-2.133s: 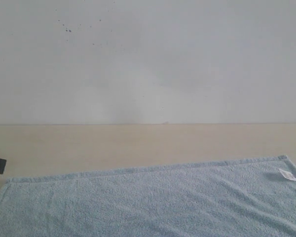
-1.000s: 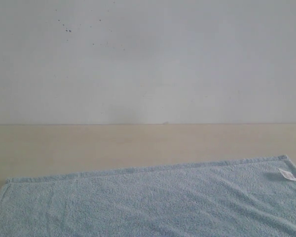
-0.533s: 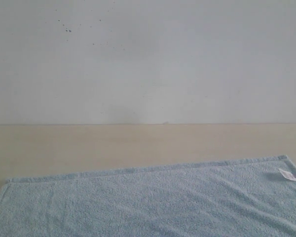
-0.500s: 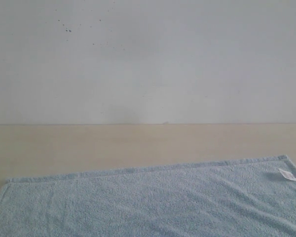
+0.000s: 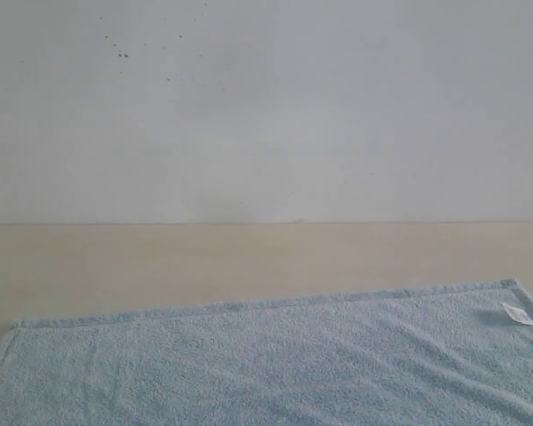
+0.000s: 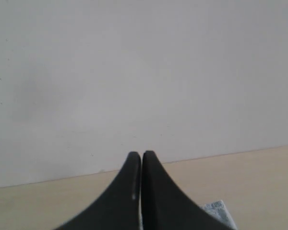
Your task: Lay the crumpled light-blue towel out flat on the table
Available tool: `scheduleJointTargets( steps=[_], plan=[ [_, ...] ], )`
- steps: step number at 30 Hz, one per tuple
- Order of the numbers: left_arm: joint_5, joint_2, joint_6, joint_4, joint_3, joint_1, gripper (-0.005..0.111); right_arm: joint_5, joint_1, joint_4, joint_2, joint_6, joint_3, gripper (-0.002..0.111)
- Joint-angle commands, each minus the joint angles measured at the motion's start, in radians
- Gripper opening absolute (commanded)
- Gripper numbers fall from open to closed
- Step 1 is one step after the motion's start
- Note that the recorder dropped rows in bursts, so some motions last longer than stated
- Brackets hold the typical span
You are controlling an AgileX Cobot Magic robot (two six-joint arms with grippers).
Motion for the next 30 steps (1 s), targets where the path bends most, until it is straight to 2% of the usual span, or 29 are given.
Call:
scheduleJointTargets(
  steps=[1, 4, 7, 8, 10, 15, 20, 25, 30],
  plan=[
    [-0.002, -0.126, 0.002, -0.009, 0.058, -0.001, 0.004, -0.003, 0.004, 0.23, -0.035, -0.004, -0.002, 0.0],
    [-0.043, -0.182, 0.002, 0.027, 0.112, -0.001, 0.004, -0.053, 0.004, 0.376, -0.052, -0.004, 0.035, 0.0],
    [-0.095, -0.182, 0.002, 0.144, 0.158, -0.001, 0.004, -0.152, 0.004, 0.376, -0.086, -0.004, 0.118, 0.0],
    [-0.107, -0.182, 0.002, 0.225, 0.176, -0.001, 0.004, -0.184, 0.004, 0.374, -0.124, -0.004, 0.164, 0.0],
    [-0.117, -0.182, 0.002, 0.275, 0.194, -0.001, 0.004, -0.196, 0.004, 0.369, -0.199, -0.004, 0.224, 0.0],
    [-0.118, -0.182, 0.005, 0.271, 0.197, -0.001, 0.004, -0.228, 0.004, 0.369, -0.332, -0.004, 0.361, 0.0],
    [-0.19, -0.182, 0.005, 0.271, 0.298, -0.001, 0.004, -0.418, 0.004, 0.369, -0.395, -0.004, 0.475, 0.0],
    [-0.221, -0.182, 0.02, 0.271, 0.451, -0.001, 0.004, -0.41, 0.004, 0.374, -0.395, -0.004, 0.486, 0.0],
    [-0.278, -0.182, 0.035, 0.27, 0.487, -0.001, 0.004, -0.412, 0.004, 0.374, -0.395, -0.004, 0.486, 0.0]
  ],
)
